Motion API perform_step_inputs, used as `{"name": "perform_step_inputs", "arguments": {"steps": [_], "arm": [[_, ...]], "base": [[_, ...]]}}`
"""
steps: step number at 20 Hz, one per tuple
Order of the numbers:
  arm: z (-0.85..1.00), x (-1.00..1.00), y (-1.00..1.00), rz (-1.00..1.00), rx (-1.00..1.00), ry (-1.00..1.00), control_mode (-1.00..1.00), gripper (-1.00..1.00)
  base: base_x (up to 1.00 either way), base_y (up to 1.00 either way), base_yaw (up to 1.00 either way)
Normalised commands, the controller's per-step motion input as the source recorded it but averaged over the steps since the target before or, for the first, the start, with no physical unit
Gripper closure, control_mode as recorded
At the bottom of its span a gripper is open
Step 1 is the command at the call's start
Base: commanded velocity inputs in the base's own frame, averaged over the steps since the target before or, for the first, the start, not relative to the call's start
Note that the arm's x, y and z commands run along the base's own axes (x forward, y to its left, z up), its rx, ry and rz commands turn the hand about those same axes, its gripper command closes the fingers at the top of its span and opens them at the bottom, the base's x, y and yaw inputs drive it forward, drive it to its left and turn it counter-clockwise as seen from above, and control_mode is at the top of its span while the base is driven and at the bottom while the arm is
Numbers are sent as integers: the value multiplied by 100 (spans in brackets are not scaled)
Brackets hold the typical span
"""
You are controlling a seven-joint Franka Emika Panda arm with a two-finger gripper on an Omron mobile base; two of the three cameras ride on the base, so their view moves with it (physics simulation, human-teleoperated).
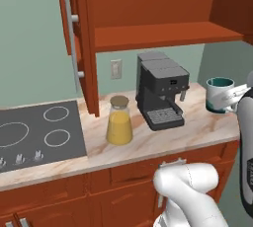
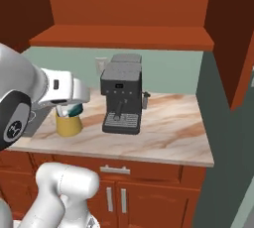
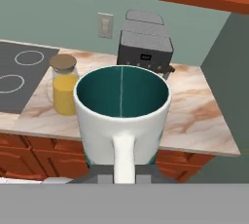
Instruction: There is a tray on the dining counter. Grab the cup, mug, and pitcher and place them on the tray. The pitcher may be placed next to the tray if it cannot fit the tray.
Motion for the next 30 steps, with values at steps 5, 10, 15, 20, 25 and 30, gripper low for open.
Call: {"name": "perform_step_inputs", "arguments": {"steps": [5,10,15,20,25,30], "arm": [[0,0,0,0,0,0,100,100],[0,0,0,0,0,0,100,100],[0,0,0,0,0,0,100,100],[0,0,0,0,0,0,100,100],[0,0,0,0,0,0,100,100],[0,0,0,0,0,0,100,100]], "base": [[-100,0,19],[-100,11,53],[-82,34,85],[-19,67,100],[40,64,93],[100,16,60]]}}
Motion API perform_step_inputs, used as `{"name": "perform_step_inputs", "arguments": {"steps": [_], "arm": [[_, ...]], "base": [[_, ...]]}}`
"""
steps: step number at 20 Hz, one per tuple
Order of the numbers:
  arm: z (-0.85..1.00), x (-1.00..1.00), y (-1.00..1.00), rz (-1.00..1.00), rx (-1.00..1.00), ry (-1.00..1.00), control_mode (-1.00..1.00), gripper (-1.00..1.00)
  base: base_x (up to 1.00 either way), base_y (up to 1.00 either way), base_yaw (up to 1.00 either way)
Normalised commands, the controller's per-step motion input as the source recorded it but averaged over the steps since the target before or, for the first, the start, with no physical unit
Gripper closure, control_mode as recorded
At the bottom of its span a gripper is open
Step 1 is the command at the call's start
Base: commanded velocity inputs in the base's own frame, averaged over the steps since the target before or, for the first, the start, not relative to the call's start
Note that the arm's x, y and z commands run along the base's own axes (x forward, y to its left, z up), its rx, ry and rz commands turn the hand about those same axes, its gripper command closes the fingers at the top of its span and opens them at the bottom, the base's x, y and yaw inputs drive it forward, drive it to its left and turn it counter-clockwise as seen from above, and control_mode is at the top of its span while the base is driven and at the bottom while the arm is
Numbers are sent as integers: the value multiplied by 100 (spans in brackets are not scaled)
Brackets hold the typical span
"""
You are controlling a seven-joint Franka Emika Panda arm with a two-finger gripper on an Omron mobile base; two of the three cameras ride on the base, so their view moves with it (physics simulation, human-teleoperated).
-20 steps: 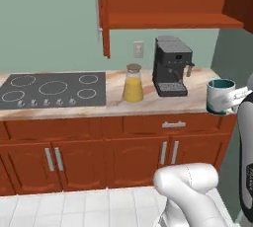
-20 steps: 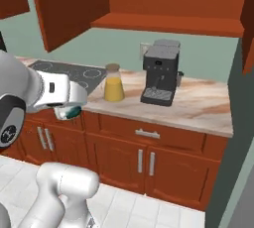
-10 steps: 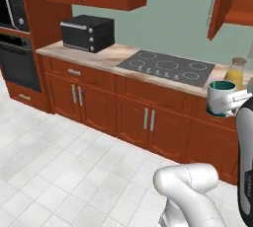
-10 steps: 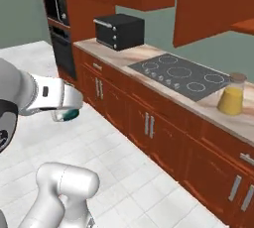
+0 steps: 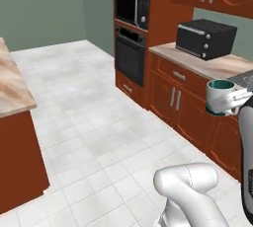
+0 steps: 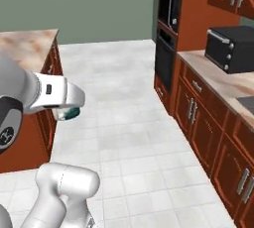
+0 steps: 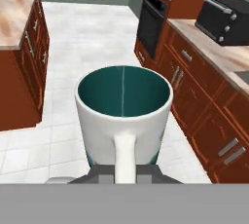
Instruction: There is a tray on the dining counter. Grab the cup, mug, and pitcher and place them on the tray. The pitcher may be placed next to the tray if it cannot fit the tray.
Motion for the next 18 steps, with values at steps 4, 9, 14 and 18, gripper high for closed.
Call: {"name": "perform_step_inputs", "arguments": {"steps": [4,9,14,18], "arm": [[0,0,0,0,0,0,100,100],[0,0,0,0,0,0,100,100],[0,0,0,0,0,0,100,100],[0,0,0,0,0,0,100,100]], "base": [[100,-7,30],[100,-37,22],[100,-65,20],[100,-80,16]]}}
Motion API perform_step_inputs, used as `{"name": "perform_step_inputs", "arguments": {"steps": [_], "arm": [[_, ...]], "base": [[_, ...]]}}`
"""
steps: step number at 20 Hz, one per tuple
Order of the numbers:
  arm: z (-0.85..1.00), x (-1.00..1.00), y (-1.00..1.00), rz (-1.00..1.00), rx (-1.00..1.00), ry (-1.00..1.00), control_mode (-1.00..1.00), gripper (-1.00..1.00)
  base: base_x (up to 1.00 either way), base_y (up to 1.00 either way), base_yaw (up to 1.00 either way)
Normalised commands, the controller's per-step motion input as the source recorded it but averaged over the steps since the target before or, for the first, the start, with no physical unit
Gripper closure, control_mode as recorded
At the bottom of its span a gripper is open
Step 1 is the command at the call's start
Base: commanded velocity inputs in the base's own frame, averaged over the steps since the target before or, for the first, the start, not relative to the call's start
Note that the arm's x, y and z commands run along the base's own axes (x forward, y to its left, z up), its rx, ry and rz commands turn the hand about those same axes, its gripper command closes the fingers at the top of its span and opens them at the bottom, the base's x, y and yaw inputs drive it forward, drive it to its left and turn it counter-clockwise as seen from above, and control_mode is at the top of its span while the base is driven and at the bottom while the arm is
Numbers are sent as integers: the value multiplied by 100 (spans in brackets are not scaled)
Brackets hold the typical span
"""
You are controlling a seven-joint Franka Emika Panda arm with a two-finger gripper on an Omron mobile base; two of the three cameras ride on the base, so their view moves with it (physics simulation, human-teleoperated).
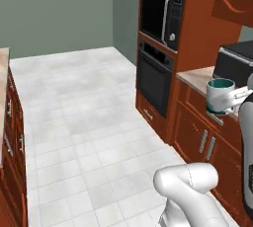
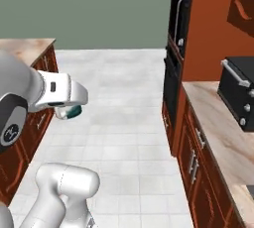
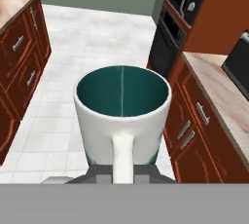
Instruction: There is a tray on the dining counter. Grab the cup, mug, and pitcher and place them on the tray. The pitcher may be placed next to the tray if it cannot fit the tray.
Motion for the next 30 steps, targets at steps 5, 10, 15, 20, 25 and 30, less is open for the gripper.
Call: {"name": "perform_step_inputs", "arguments": {"steps": [5,10,15,20,25,30], "arm": [[0,0,0,0,0,0,100,100],[0,0,0,0,0,0,100,100],[0,0,0,0,0,0,100,100],[0,0,0,0,0,0,100,100],[0,0,0,0,0,0,100,100],[0,0,0,0,0,0,100,100]], "base": [[100,-45,21],[100,0,56],[100,-18,29],[100,-34,1],[100,-14,4],[100,-6,5]]}}
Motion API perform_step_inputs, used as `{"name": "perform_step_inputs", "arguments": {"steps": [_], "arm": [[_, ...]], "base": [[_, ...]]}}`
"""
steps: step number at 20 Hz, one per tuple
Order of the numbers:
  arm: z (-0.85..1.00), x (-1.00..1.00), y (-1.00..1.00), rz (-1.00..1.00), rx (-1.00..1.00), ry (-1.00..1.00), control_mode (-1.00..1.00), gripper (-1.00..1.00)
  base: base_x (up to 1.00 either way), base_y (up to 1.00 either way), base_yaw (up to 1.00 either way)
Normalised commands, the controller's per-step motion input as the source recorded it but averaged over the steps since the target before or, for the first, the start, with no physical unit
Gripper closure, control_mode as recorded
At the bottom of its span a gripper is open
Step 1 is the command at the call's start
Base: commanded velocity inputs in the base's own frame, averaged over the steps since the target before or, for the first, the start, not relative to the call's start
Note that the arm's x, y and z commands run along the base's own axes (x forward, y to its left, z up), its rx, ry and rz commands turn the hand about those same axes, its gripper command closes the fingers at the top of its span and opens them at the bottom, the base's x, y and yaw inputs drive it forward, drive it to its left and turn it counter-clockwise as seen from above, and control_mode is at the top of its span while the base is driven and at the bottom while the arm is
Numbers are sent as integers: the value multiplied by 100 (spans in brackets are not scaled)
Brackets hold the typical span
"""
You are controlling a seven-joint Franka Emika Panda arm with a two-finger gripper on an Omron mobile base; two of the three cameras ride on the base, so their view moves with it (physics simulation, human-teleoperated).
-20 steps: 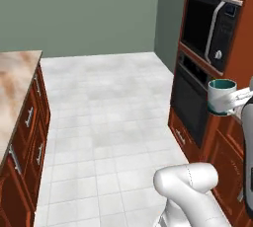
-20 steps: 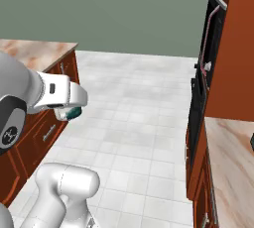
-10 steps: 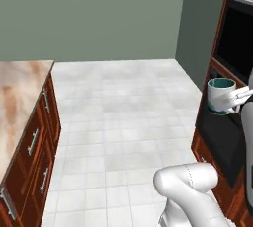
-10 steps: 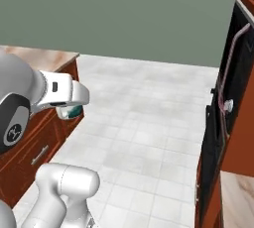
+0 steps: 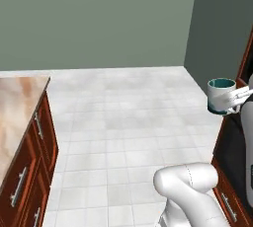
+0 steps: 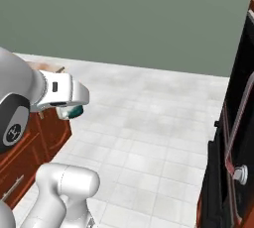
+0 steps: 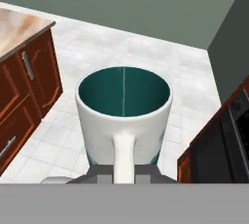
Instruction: There is a tray on the dining counter. Grab the cup, mug, and pitcher and place them on the tray. The pitcher may be placed next to the tray if it cannot fit the tray.
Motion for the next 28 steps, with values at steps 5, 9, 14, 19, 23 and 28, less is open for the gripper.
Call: {"name": "perform_step_inputs", "arguments": {"steps": [5,9,14,19,23,28], "arm": [[0,0,0,0,0,0,100,100],[0,0,0,0,0,0,100,100],[0,0,0,0,0,0,100,100],[0,0,0,0,0,0,100,100],[0,0,0,0,0,0,100,100],[0,0,0,0,0,0,100,100]], "base": [[100,-7,6],[100,-3,8],[100,-1,10],[100,0,15],[100,0,17],[100,0,18]]}}
